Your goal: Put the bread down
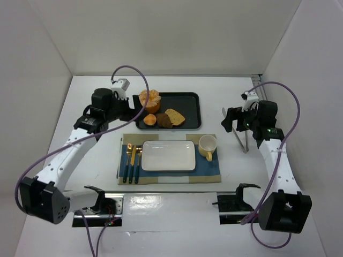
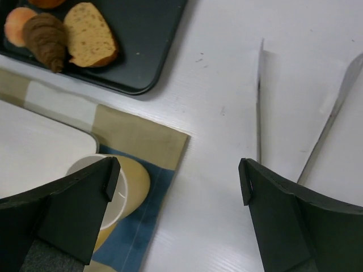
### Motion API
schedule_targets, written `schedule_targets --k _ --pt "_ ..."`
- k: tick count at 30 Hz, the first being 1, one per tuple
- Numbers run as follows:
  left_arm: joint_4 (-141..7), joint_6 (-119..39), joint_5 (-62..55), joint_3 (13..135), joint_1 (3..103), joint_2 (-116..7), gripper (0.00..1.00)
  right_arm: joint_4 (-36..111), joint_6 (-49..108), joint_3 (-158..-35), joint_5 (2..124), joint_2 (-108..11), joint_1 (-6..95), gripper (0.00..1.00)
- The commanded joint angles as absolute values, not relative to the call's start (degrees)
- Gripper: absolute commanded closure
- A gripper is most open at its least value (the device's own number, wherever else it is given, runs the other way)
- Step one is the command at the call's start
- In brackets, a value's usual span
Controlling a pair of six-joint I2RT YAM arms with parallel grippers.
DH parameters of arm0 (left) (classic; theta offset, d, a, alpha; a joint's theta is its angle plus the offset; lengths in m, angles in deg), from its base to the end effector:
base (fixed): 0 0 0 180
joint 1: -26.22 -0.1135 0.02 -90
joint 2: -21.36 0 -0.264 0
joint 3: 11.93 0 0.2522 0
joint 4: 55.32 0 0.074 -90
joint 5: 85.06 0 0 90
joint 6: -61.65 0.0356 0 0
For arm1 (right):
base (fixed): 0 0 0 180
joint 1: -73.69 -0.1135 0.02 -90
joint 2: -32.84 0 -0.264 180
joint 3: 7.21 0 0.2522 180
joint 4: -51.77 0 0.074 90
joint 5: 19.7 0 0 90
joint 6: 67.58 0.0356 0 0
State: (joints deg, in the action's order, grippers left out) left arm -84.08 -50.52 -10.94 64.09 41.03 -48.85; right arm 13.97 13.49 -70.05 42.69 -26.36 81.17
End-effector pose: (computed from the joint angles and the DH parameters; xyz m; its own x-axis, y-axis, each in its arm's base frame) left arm 0.2694 -0.0813 0.3452 -0.5338 -0.2343 -0.8125 0.3110 0.8391 -0.4463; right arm 0.2241 -0.0128 0.2970 -0.5089 -0.0719 -0.8578 -0.3481 0.9286 0.1286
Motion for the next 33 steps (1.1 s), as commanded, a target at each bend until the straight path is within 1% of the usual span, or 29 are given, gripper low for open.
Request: schedule_targets --k 1,5,8,9,10,11,12,13,14,15,16,17,18,20,21,33 --pt "-83.7 -46.2 -9.1 62.0 43.8 -43.1 0.00 17.4 15.2 -71.8 48.3 -28.3 80.8 0.00" --pt "-84.9 -44.0 -5.3 58.9 47.2 -37.5 0.00 18.6 10.9 -69.8 50.5 -29.4 80.8 0.00" --pt "-86.5 -43.5 -4.2 57.2 49.4 -35.1 0.00 18.5 8.7 -70.7 53.5 -34.6 80.8 0.00" --pt "-87.1 -43.5 -4.2 56.7 50.6 -34.5 0.00 18.5 8.2 -71.4 54.2 -36.1 80.8 0.07" --pt "-87.9 -42.8 -3.3 56.7 51.3 -33.7 0.00 18.0 7.5 -72.3 54.2 -38.7 80.8 0.25" --pt "-88.7 -42.2 -2.5 57.3 52.0 -33.7 0.00 18.0 6.8 -72.3 54.7 -39.8 80.8 0.48" --pt "-89.2 -42.2 -1.9 57.3 53.2 -32.7 0.00 18.0 6.8 -72.8 55.5 -40.8 80.8 0.80" --pt "-89.2 -42.2 -1.9 56.8 53.7 -31.1 0.00 18.7 6.2 -72.8 55.5 -42.6 80.8 1.00" --pt "-89.2 -42.2 -1.3 56.8 53.7 -30.4 0.00 18.7 6.2 -72.8 55.5 -43.4 80.8 1.00" --pt "-89.2 -41.7 -1.3 56.8 54.6 -29.7 0.00 19.3 4.8 -72.8 55.5 -44.1 80.8 0.90" --pt "-89.2 -41.7 -1.3 56.2 55.2 -29.1 0.00 19.3 4.0 -72.8 54.7 -45.4 80.8 0.66" --pt "-89.2 -41.7 -2.0 56.2 55.2 -27.9 0.00 19.3 3.4 -72.8 54.7 -46.0 80.8 0.14" --pt "-89.2 -41.7 -2.6 55.4 55.2 -27.2 0.00 19.3 2.0 -72.8 54.7 -46.5 80.8 0.08" --pt "-89.2 -41.7 -3.5 54.1 55.2 -25.9 0.00 21.2 1.4 -72.8 57.9 -48.3 80.8 0.01" --pt "-89.2 -41.7 -3.5 54.1 55.2 -25.1 0.00 21.8 -0.1 -72.3 60.6 -48.8 80.8 0.00" --pt "-89.2 -42.2 -5.4 53.6 55.2 -23.1 0.00 26.0 -0.6 -70.0 67.2 -52.2 80.8 0.00"
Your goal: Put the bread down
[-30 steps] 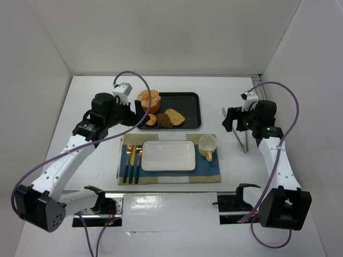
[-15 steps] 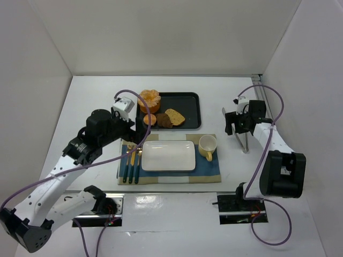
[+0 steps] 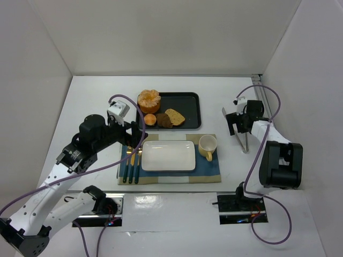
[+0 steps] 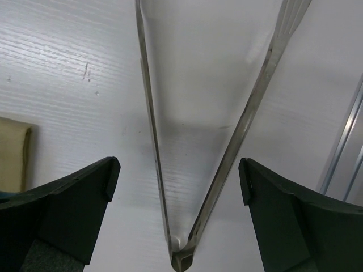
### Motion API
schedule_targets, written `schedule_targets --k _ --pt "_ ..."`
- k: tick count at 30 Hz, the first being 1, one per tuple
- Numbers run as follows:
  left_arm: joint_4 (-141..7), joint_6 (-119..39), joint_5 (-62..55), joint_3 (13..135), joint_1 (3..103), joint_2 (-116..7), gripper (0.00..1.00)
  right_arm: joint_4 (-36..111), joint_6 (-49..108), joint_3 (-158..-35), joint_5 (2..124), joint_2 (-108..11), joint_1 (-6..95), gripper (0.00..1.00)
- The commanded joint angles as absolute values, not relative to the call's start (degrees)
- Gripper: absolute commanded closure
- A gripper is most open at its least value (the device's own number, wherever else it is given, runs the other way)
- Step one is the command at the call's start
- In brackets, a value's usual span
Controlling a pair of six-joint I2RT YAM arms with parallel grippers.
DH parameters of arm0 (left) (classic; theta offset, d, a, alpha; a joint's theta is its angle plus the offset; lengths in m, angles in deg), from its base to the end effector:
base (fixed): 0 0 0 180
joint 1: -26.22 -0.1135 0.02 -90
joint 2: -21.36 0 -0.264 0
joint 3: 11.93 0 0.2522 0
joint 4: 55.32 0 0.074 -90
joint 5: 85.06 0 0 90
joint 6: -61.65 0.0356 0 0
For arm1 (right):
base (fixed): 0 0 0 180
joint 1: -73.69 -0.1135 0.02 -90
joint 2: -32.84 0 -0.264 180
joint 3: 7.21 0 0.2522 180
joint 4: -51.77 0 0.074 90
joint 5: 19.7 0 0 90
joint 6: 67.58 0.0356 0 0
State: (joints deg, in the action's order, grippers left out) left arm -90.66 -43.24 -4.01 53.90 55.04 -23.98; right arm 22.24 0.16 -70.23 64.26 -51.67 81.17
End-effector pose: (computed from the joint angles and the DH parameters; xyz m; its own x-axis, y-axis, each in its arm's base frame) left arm 0.1517 -0.0898 0.3616 -0.3732 -0.0844 -0.9239 0.5298 0.7981 -0.2869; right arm 0.2962 -0.0351 0.1989 -0.7375 -0.2831 -0.6132 -0.2329 0.9588 -0.1626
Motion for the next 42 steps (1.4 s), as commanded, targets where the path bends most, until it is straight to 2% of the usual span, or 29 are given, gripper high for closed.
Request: schedule_targets --k 1,15,31,42 --pt "-89.2 -42.2 -6.0 53.6 55.2 -23.1 0.00 26.0 -0.6 -70.0 67.7 -52.8 80.8 0.00" --pt "-88.7 -42.2 -6.5 53.6 55.2 -22.6 0.00 26.1 -0.1 -70.0 69.7 -58.3 81.4 0.00" --pt "-88.7 -42.2 -7.0 53.6 55.2 -22.6 0.00 22.6 -0.1 -71.6 64.4 -63.1 83.8 0.00" --pt "-88.7 -42.2 -7.0 53.6 55.2 -22.6 0.00 20.3 -0.1 -72.1 60.9 -65.4 85.6 0.05"
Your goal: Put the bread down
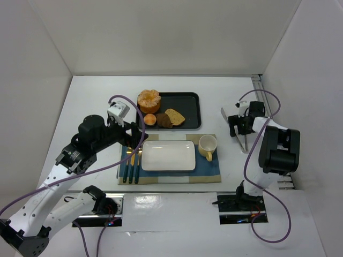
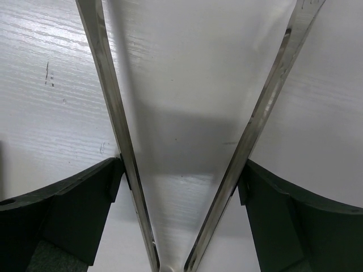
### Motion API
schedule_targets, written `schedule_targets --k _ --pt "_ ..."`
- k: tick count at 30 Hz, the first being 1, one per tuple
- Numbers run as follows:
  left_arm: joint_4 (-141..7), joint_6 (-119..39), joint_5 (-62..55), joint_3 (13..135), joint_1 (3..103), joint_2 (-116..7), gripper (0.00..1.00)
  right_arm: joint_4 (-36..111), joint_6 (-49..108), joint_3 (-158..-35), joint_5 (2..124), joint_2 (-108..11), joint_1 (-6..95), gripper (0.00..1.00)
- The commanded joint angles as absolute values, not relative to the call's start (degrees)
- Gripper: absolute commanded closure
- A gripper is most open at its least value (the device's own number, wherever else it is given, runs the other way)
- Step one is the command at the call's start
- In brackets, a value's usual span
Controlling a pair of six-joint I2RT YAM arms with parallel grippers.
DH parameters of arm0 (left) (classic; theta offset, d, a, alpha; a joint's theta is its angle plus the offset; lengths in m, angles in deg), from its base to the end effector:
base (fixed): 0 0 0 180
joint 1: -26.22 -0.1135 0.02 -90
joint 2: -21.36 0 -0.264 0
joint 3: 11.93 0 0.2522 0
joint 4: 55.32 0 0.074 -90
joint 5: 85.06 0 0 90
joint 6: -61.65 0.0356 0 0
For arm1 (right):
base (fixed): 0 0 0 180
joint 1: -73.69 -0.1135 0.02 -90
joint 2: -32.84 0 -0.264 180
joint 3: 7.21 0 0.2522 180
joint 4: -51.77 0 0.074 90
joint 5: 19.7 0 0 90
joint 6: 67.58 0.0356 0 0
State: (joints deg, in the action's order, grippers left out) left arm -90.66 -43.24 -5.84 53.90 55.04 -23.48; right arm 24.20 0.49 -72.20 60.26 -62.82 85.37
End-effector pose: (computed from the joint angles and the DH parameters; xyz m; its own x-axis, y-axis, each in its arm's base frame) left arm 0.1491 -0.0896 0.3630 -0.3723 -0.0833 -0.9244 0.5553 0.7781 -0.2937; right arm 0.3150 -0.0588 0.1548 -0.8133 -0.2074 -0.5436 -0.2094 0.9760 -0.0591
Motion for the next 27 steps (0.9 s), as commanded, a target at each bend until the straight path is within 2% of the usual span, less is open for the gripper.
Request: schedule_targets --k 1,6,7,12,17,22,27 --pt "-88.7 -42.2 -7.0 53.6 55.2 -22.6 0.00 20.3 -0.1 -72.6 60.9 -65.4 86.1 0.07" --pt "-88.7 -42.2 -7.0 53.6 55.2 -22.6 0.00 19.2 -0.1 -72.7 59.8 -66.0 86.6 0.21" --pt "-88.7 -42.2 -7.0 53.6 55.2 -22.6 0.00 19.2 -0.1 -72.7 59.8 -66.0 86.6 0.28" --pt "-88.7 -42.2 -7.0 53.1 55.2 -22.6 0.00 18.1 -0.1 -73.2 57.3 -66.0 87.1 0.52" --pt "-88.7 -42.2 -6.5 53.1 55.2 -22.6 0.00 18.1 -0.1 -73.2 55.7 -61.7 87.7 0.61" --pt "-88.7 -42.2 -6.0 53.1 55.2 -22.6 0.00 17.4 -0.1 -74.4 52.6 -56.7 87.7 0.78" --pt "-88.7 -42.2 -5.3 53.1 55.2 -22.6 0.00 16.1 -0.1 -76.6 49.3 -52.6 87.7 0.77"
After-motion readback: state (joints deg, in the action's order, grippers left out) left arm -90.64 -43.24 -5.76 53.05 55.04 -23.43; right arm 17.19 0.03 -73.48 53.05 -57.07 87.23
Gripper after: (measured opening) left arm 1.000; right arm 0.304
